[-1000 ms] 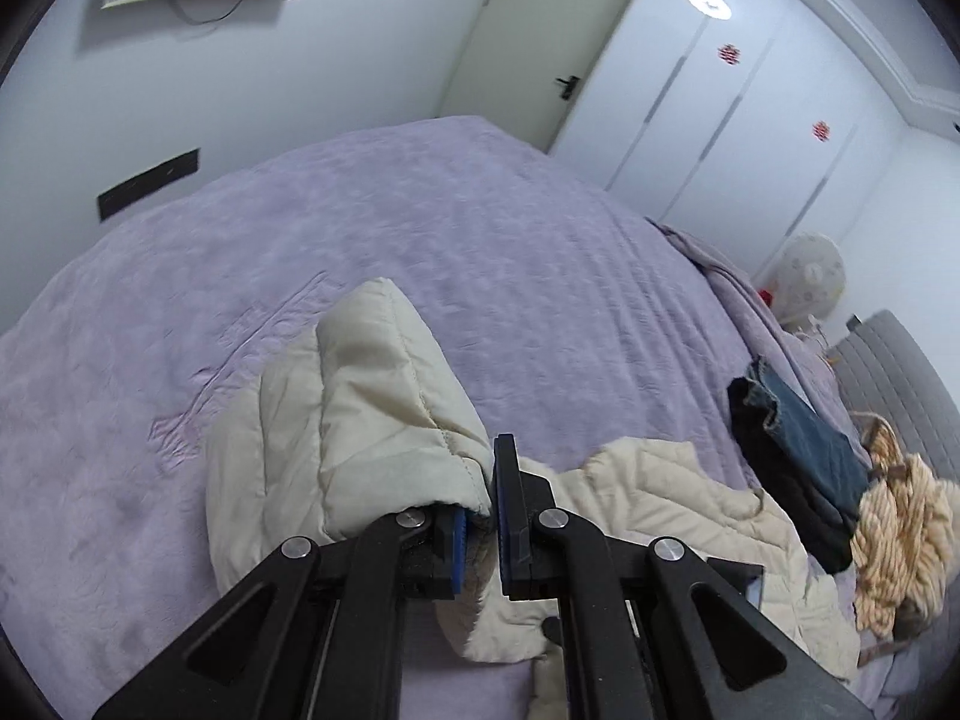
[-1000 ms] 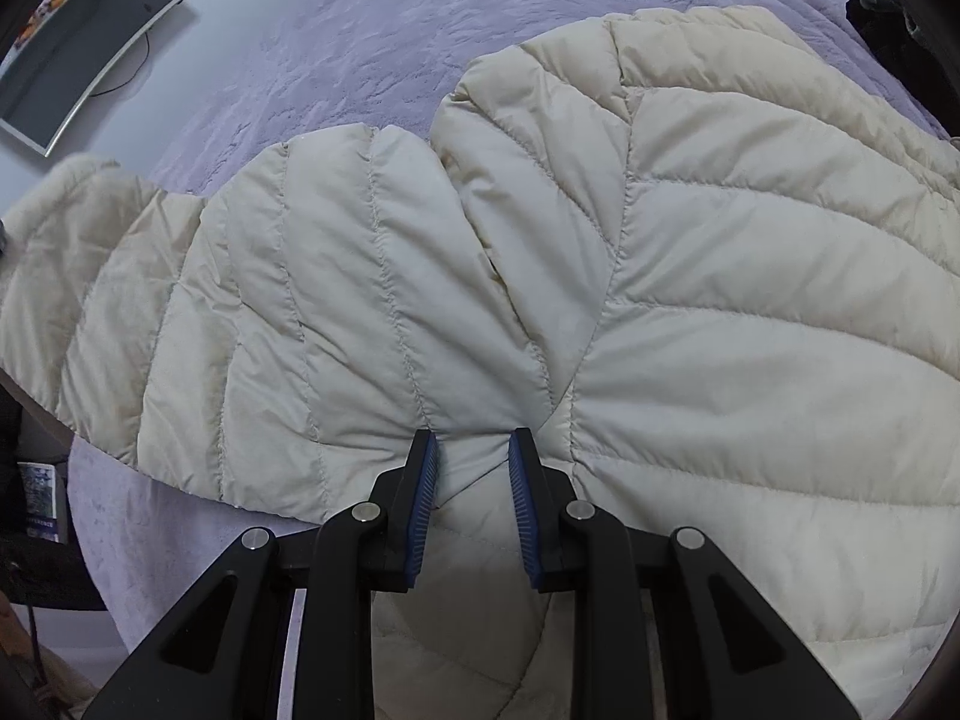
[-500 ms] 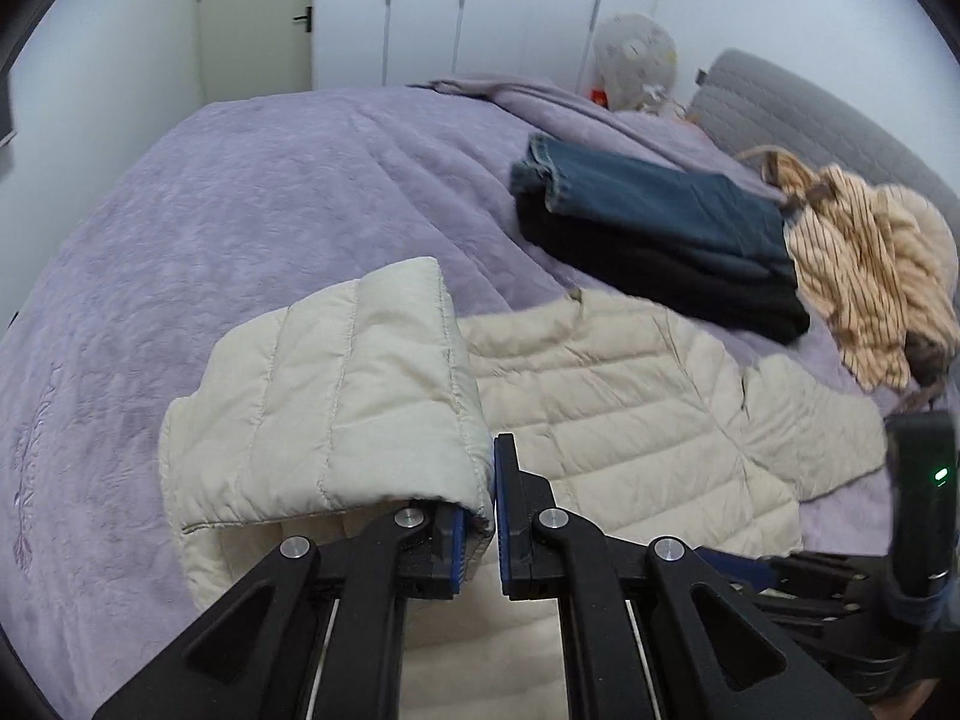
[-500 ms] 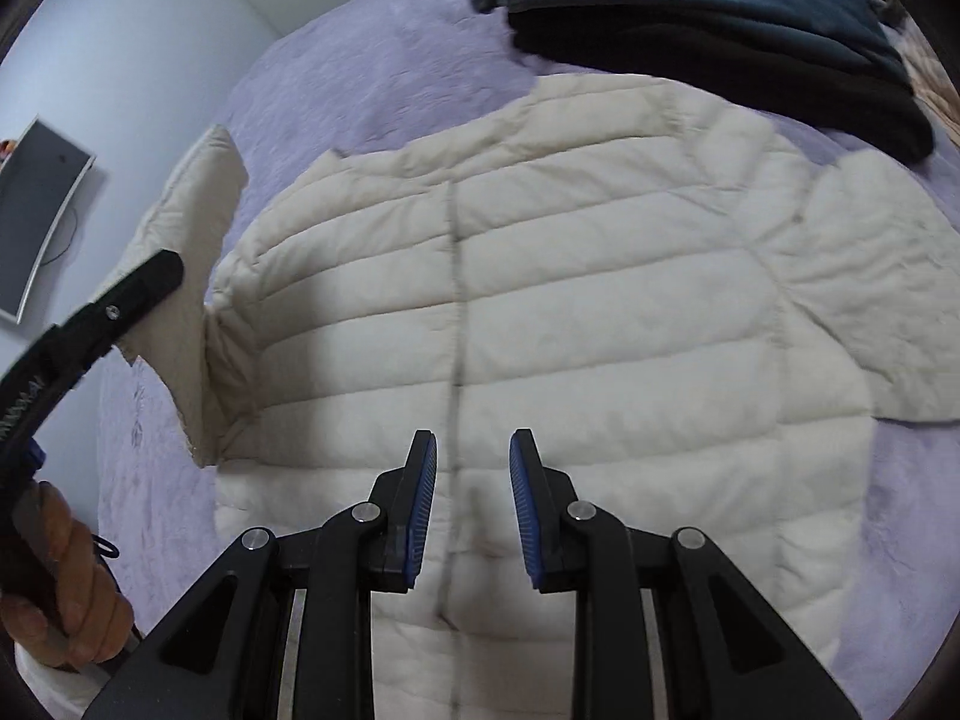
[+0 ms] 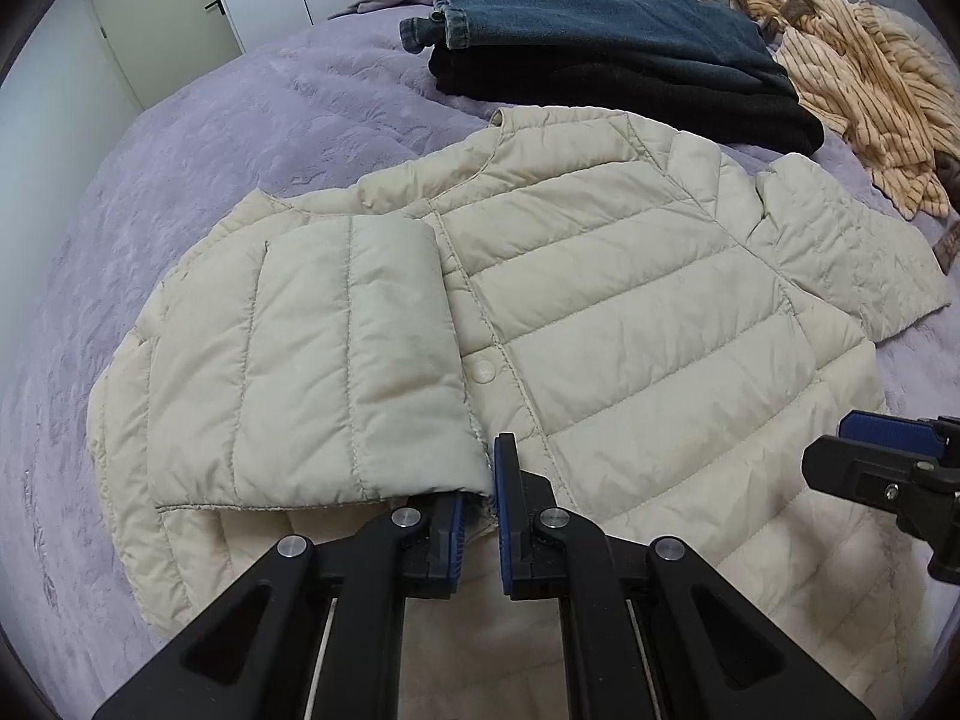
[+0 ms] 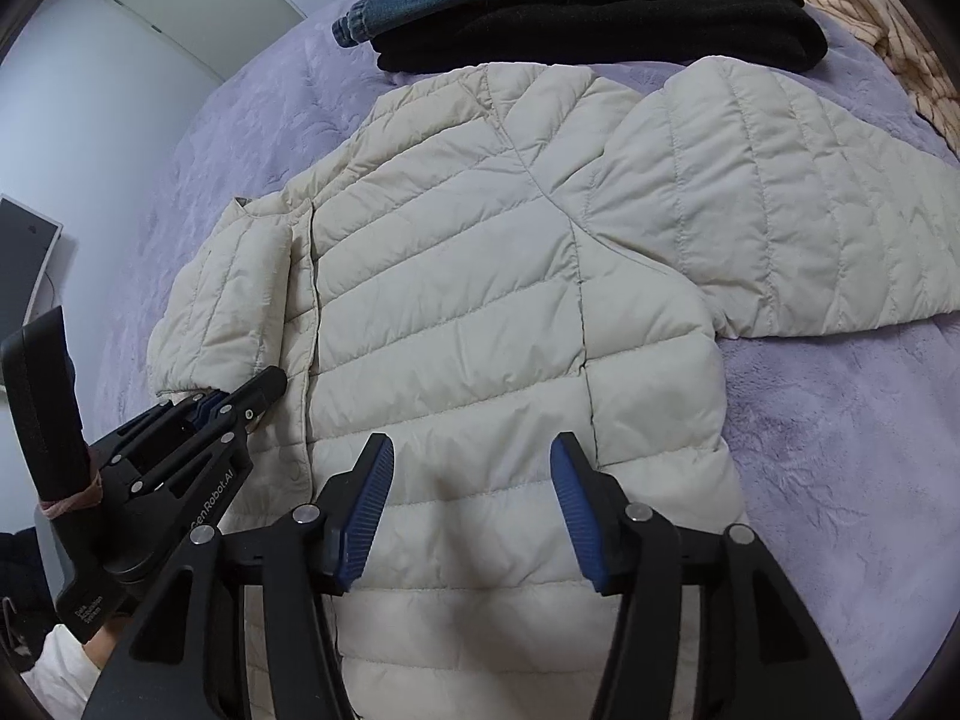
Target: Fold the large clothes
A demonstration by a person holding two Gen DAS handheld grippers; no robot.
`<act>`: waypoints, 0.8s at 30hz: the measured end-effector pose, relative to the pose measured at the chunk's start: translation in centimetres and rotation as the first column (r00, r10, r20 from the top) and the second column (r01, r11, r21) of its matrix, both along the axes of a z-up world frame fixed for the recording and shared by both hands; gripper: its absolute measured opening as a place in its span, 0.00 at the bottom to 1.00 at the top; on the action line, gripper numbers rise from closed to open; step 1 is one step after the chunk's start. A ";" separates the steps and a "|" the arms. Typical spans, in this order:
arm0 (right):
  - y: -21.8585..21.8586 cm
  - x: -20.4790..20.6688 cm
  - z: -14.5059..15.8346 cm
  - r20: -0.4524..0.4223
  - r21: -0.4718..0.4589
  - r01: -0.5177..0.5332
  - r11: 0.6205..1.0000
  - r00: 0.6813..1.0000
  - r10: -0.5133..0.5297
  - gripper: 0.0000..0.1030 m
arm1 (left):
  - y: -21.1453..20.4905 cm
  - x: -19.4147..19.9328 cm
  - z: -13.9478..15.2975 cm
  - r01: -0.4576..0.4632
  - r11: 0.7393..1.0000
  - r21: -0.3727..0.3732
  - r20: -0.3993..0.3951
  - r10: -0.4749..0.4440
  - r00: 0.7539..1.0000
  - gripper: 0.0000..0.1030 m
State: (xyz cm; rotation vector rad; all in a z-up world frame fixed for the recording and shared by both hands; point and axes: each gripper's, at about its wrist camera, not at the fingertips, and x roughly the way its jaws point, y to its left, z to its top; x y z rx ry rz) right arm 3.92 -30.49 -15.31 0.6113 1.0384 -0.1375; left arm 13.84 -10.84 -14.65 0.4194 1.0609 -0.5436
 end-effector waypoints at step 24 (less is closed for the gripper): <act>14.1 7.7 4.8 0.021 -0.418 -0.357 0.836 0.916 0.401 0.79 | 16.4 5.2 3.3 -0.501 0.862 -0.075 0.107 0.506 0.856 0.99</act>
